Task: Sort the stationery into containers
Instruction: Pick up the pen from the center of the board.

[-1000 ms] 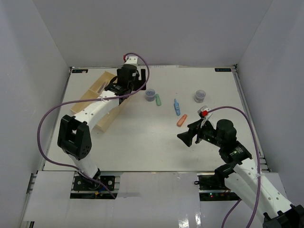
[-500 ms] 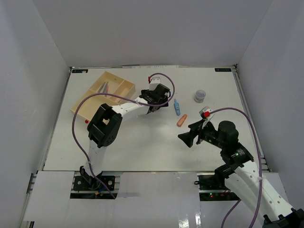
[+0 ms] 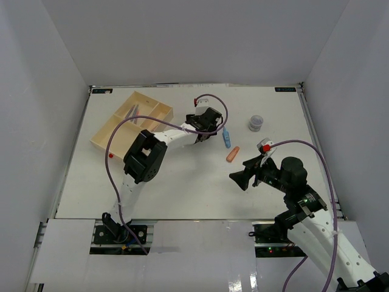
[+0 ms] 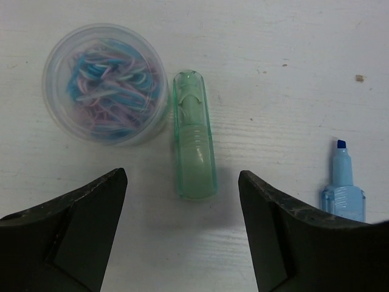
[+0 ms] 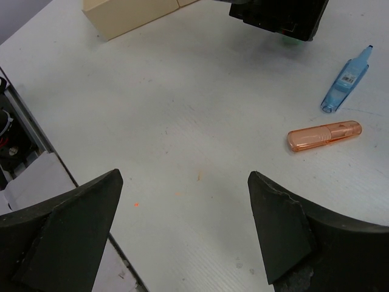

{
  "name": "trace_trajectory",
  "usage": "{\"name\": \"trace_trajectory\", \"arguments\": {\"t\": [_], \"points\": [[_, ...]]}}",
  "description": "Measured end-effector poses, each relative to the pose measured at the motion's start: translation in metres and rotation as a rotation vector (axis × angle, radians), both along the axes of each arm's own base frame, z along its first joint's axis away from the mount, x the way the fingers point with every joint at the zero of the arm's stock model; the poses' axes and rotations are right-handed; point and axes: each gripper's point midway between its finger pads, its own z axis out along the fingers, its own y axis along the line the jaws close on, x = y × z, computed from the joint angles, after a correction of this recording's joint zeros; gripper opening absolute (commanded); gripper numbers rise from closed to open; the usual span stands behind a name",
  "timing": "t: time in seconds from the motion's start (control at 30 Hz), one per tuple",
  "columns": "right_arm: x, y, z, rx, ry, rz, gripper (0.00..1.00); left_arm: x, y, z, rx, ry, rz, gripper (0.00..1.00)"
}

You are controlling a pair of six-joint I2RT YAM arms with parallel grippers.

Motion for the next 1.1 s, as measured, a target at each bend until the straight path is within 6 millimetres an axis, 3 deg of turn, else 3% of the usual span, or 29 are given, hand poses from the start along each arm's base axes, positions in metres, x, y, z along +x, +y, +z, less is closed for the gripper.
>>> {"name": "trace_trajectory", "arguments": {"t": [0.17, 0.47, 0.83, 1.1], "points": [[0.000, -0.002, 0.001, 0.001, -0.006, -0.008, 0.90, 0.000, 0.000, -0.020, 0.032, 0.026, -0.007, 0.77], [0.000, -0.002, 0.001, -0.001, -0.006, -0.011, 0.90, 0.005, -0.005, -0.012, 0.024, 0.011, -0.018, 0.59], [-0.001, -0.003, 0.002, 0.000, -0.008, -0.012, 0.90, 0.005, -0.006, -0.021, 0.037, 0.022, -0.034, 0.50], [-0.001, -0.004, -0.001, -0.006, -0.001, -0.019, 0.90, 0.000, -0.005, -0.022, 0.029, 0.027, -0.061, 0.27]]}}
